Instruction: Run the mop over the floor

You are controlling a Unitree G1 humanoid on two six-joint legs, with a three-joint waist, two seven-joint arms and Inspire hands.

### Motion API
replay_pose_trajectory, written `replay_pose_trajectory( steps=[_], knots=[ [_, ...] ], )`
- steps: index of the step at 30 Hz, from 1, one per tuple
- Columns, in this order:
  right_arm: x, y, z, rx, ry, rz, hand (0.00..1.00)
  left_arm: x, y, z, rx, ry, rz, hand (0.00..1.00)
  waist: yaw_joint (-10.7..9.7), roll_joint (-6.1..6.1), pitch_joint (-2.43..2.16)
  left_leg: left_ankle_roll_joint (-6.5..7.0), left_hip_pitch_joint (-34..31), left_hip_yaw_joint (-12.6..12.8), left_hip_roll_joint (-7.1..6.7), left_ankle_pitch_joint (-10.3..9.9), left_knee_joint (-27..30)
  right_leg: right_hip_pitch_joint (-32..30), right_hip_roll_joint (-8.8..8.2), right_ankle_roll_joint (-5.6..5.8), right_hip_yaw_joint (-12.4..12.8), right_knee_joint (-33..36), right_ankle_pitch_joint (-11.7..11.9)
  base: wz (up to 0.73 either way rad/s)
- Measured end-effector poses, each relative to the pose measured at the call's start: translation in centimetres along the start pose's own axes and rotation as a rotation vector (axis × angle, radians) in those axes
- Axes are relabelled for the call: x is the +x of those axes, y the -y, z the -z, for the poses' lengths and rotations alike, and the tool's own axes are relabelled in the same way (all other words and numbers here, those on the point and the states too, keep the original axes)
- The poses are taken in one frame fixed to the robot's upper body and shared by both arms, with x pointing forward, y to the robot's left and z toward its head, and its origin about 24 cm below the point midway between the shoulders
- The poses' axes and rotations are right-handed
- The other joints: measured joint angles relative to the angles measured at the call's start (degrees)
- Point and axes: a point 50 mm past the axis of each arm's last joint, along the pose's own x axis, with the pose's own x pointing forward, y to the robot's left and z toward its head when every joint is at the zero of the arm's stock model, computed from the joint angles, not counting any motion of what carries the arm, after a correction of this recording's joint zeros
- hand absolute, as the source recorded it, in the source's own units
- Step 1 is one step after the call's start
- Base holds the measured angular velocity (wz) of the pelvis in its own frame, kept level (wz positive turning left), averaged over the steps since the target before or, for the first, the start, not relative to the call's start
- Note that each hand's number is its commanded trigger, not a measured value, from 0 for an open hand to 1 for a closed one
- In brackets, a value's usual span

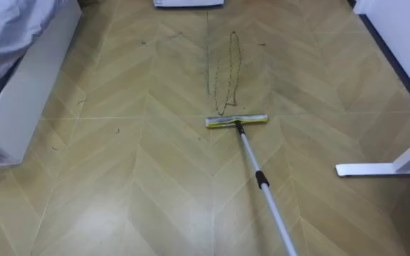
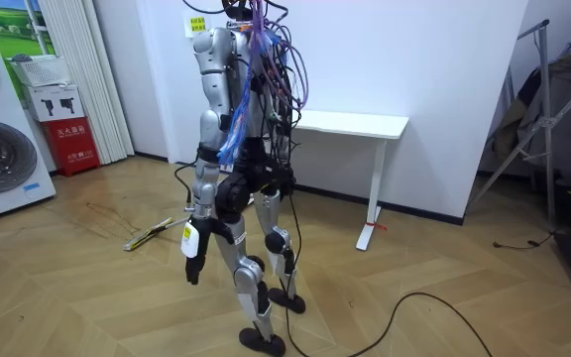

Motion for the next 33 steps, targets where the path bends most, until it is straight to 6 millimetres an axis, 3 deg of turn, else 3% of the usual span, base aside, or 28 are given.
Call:
replay_pose_trajectory(
  steps=[10, 19, 22, 24, 26, 27, 28, 29, 30, 31, 32, 33],
  knots=[
    [0.0, 0.0, -0.4, 0.017, 0.008, -0.003, 1.00, 0.0, 0.1, 0.2, 0.000, -0.009, 0.004, 0.00, -0.6, -0.37, -0.07, 0.00, -0.5, -0.1, 0.02, 0.0, 0.1, -0.4, -0.13, 0.08, -0.2, 0.0, -0.1, 0.04],
    [0.1, -0.1, -1.1, 0.067, 0.001, -0.008, 1.00, 0.2, -0.6, -1.3, 0.000, 0.010, -0.006, 0.00, -0.7, -1.25, -0.09, 0.07, -7.3, -0.1, -0.34, -0.1, 4.6, -6.6, -1.12, -0.20, -2.1, 5.1, -1.0, 0.08],
    [0.1, -0.2, -1.2, 0.082, -0.014, -0.011, 1.00, 0.2, -0.5, -0.9, -0.021, -0.005, -0.001, 0.00, -0.1, -1.43, 0.13, -0.15, -11.6, -0.2, 0.20, -3.7, 13.7, -10.2, -1.65, -0.64, -3.3, 11.9, -4.5, -0.02],
    [0.1, -0.6, -0.4, 0.105, -0.050, -0.016, 1.00, 0.2, -0.2, -0.6, -0.046, -0.031, 0.015, 0.00, 0.8, -0.88, 0.22, -0.48, -17.0, -0.4, 1.35, -7.2, 24.5, -13.0, -1.76, -1.15, -3.5, 18.4, -8.1, 0.12],
    [0.1, -0.5, -0.5, 0.117, -0.048, -0.008, 1.00, 0.2, 0.0, -0.4, -0.084, -0.044, 0.029, 0.00, 1.1, -0.90, 0.12, -0.54, -23.0, -1.3, 2.13, -7.8, 34.3, -16.6, -1.80, -1.77, -3.7, 23.7, -10.5, 0.00],
    [0.1, -0.1, -0.8, 0.121, -0.043, 0.004, 1.00, 0.2, 0.4, -0.2, -0.102, -0.054, 0.042, 0.00, 1.1, -0.24, 0.02, -0.55, -26.7, -2.2, 2.85, -7.7, 40.4, -18.4, -1.39, -2.22, -4.1, 26.7, -11.7, 0.00],
    [0.1, 0.0, -1.0, 0.120, -0.039, 0.009, 1.00, 0.2, 0.5, 0.0, -0.115, -0.060, 0.048, 0.00, 1.1, 0.29, 0.04, -0.53, -28.5, -2.4, 3.31, -7.4, 43.1, -19.1, -1.13, -2.48, -4.4, 28.0, -12.4, 0.12],
    [0.1, 0.1, -1.1, 0.120, -0.043, 0.015, 1.00, 0.2, 0.5, 0.3, -0.136, -0.072, 0.051, 0.00, 1.0, 0.71, 0.08, -0.50, -32.2, -2.8, 4.00, -5.6, 49.0, -20.0, -1.02, -2.83, -5.0, 30.4, -13.7, 0.21],
    [0.1, 0.2, -1.3, 0.122, -0.042, 0.016, 1.00, 0.2, 0.4, 0.5, -0.152, -0.077, 0.050, 0.00, 1.1, 0.21, 0.37, -0.35, -36.1, -3.4, 3.91, -1.4, 55.0, -20.5, -1.20, -2.99, -4.9, 32.7, -14.8, 0.19],
    [0.1, 0.3, -1.5, 0.122, -0.043, 0.020, 1.00, 0.2, 0.2, 0.3, -0.152, -0.071, 0.047, 0.00, 1.2, 0.26, 0.35, -0.48, -37.9, -3.5, 3.92, 1.3, 57.7, -20.8, -1.34, -3.13, -4.8, 33.6, -15.3, 0.07],
    [0.0, 0.8, -2.1, 0.120, -0.038, 0.034, 1.00, 0.2, 0.3, 0.6, -0.152, -0.080, 0.052, 0.00, 1.5, 0.27, 0.41, -0.71, -41.6, -3.4, 3.89, 6.4, 62.4, -21.4, -1.71, -3.55, -4.6, 35.4, -16.6, -0.04],
    [0.0, 1.2, -2.4, 0.124, -0.032, 0.043, 1.00, 0.2, 0.3, 0.5, -0.140, -0.077, 0.054, 0.00, 2.0, 0.31, 0.45, -0.76, -43.2, -3.0, 3.86, 7.3, 64.3, -21.8, -2.04, -3.98, -4.6, 36.4, -17.3, -0.12]
  ],
)
